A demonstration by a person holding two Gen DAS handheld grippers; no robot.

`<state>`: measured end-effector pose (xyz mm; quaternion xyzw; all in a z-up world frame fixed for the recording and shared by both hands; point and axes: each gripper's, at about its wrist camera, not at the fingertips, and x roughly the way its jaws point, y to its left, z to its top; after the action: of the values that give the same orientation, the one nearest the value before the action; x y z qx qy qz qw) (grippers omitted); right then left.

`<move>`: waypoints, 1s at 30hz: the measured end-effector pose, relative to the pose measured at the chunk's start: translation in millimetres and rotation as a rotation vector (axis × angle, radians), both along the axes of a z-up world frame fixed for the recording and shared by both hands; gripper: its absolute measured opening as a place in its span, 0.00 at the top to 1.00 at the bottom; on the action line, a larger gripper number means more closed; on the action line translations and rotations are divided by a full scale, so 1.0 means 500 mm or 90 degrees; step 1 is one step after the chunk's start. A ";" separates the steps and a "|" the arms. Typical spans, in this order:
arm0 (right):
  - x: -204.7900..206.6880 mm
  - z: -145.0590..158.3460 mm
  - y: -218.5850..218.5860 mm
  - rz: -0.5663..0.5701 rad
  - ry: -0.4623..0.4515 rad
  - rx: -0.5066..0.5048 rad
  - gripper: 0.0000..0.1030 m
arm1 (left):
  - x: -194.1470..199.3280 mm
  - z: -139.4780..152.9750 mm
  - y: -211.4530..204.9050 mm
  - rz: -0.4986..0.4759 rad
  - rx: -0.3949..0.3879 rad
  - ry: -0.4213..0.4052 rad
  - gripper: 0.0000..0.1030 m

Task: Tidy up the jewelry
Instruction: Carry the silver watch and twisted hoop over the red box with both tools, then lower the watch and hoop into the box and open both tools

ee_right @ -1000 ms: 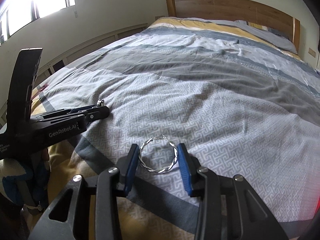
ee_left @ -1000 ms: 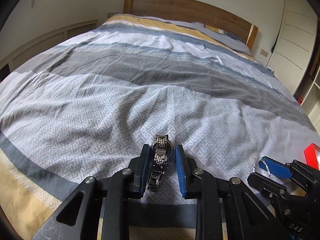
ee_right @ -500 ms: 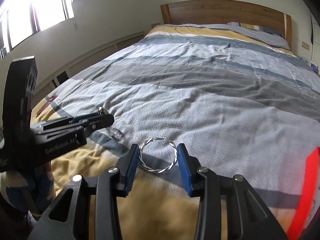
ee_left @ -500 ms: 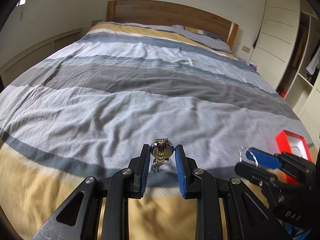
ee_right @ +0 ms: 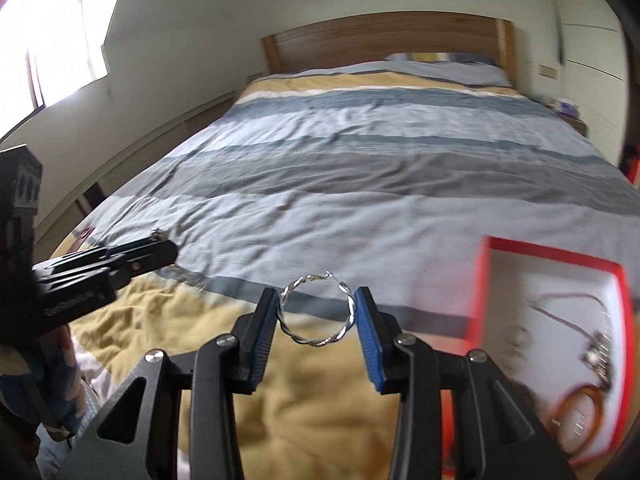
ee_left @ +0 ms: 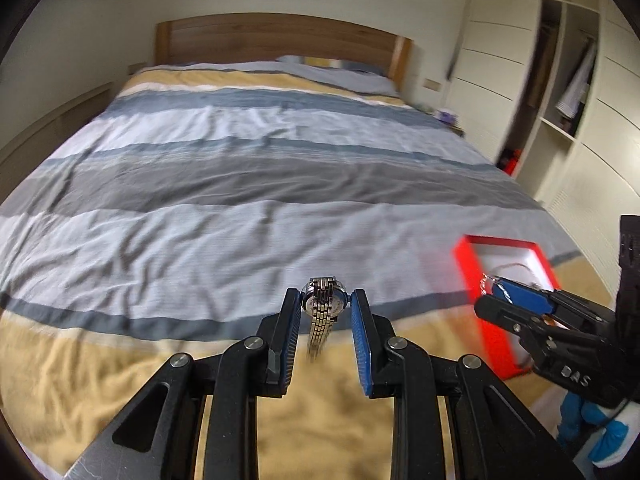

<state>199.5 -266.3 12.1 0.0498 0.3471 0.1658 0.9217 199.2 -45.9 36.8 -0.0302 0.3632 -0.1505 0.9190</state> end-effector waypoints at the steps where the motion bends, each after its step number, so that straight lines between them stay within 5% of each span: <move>1: -0.007 0.000 -0.024 -0.015 0.002 -0.002 0.64 | -0.003 0.002 -0.025 -0.018 -0.003 0.003 0.76; 10: -0.053 -0.042 -0.238 -0.139 0.041 -0.019 0.64 | -0.011 -0.009 -0.254 -0.171 -0.028 0.036 0.76; 18: -0.074 -0.108 -0.339 -0.186 0.094 -0.014 0.64 | -0.020 -0.075 -0.431 -0.281 -0.007 0.096 0.76; 30: -0.060 -0.147 -0.359 -0.176 0.134 0.007 0.64 | -0.007 -0.169 -0.496 -0.286 0.045 0.161 0.76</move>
<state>169.6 -445.7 -61.6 0.1191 0.4303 0.0330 0.8942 195.7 -293.9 -47.7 0.0645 0.4779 -0.3329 0.8103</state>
